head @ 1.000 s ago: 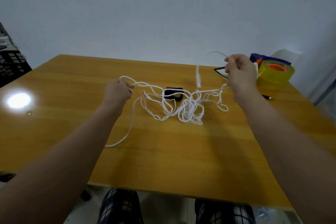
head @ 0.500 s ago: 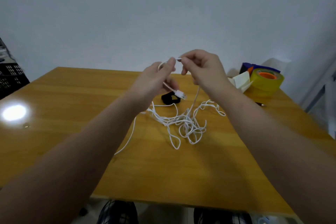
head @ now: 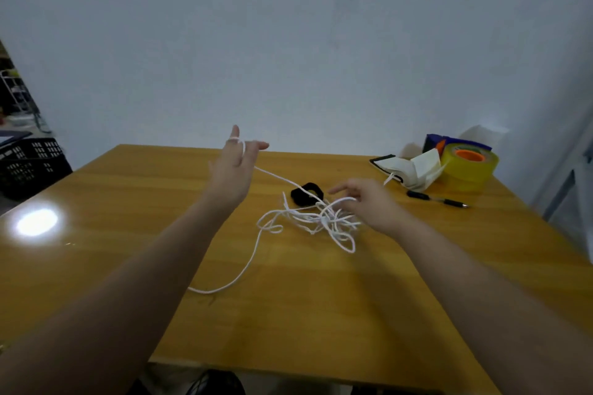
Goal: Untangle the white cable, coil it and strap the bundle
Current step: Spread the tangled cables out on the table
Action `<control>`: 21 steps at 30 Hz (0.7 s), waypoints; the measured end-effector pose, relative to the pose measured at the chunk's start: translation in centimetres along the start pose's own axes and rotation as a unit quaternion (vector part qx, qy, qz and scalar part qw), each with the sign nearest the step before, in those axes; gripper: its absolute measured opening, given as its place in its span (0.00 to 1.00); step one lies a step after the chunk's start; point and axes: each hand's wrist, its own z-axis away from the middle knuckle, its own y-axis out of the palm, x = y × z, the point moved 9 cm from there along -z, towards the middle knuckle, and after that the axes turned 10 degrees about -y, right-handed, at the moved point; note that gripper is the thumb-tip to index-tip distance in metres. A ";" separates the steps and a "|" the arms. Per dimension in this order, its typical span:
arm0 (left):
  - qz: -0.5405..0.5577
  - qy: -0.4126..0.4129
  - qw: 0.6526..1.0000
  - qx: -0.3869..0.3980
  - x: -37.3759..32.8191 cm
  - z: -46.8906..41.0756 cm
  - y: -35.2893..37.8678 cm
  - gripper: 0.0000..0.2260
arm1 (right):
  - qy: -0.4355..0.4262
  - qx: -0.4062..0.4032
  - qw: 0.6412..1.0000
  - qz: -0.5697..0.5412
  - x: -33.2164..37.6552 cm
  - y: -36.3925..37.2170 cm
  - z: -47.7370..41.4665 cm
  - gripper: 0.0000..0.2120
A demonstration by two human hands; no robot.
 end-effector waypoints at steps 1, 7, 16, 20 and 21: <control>-0.058 0.004 0.998 0.014 0.2 -0.1 0.5 0.14 | -0.013 -0.019 1.000 -0.004 0.8 -0.8 -0.2 0.05; -0.206 0.103 0.949 0.215 -3.5 2.2 6.7 0.18 | -0.064 -0.029 0.997 -0.032 5.7 -1.2 -0.6 0.12; -0.321 0.084 0.935 0.122 -4.7 0.9 5.4 0.14 | -0.093 -0.019 0.995 -0.035 6.4 -3.4 -0.5 0.11; -0.052 -0.005 0.993 0.103 -3.3 -0.2 3.5 0.16 | -0.081 0.054 0.993 -0.072 6.6 -3.1 0.3 0.23; -0.016 -0.029 0.995 0.093 -2.6 -0.6 3.3 0.17 | -0.069 0.044 0.993 -0.082 6.4 -3.2 0.3 0.30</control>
